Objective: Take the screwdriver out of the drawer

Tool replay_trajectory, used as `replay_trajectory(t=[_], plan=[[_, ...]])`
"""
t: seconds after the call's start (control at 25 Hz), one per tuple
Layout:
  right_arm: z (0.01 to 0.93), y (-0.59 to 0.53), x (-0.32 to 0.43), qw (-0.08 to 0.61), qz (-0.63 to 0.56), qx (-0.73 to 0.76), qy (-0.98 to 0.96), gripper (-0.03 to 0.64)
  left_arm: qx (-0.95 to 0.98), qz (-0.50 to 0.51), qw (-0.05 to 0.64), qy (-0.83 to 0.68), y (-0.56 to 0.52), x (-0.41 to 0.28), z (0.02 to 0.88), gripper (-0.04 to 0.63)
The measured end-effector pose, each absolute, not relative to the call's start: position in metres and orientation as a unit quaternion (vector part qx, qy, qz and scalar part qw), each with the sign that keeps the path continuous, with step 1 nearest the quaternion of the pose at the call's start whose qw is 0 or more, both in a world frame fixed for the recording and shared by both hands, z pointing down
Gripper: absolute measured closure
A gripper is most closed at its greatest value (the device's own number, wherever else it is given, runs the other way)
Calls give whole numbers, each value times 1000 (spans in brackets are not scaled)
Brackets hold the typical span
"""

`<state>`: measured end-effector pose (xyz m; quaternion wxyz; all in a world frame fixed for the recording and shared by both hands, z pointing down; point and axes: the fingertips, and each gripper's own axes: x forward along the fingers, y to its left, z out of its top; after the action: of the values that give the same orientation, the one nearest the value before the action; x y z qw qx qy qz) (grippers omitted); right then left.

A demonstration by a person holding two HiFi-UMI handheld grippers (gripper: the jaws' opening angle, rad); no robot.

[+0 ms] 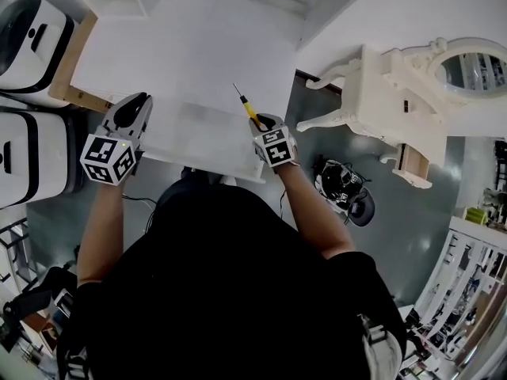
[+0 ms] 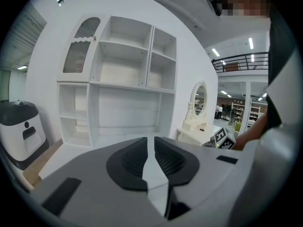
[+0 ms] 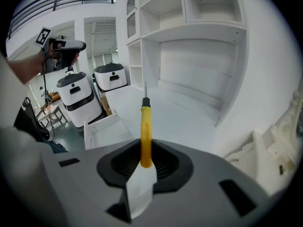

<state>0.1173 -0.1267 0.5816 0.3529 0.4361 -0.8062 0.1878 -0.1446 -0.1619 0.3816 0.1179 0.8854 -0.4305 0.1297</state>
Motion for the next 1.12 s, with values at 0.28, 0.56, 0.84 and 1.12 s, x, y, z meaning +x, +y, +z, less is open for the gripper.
replay_trajectory(t=[0.28,0.56,0.84,1.12], plan=[[543,-122,129,316,184,462,-808,537,887,123,110,-431,-150,-145,372,535],[511,-115,136,287,173,480,-811,538,889,118,103,-430,-136,-146,365,535],[487,-106,147,260,168,495,-812,537,888,116,104,-432,-123,-147,365,535],[468,-100,153,259,145,497,-815,538,889,118,106,-429,-111,-140,370,535]])
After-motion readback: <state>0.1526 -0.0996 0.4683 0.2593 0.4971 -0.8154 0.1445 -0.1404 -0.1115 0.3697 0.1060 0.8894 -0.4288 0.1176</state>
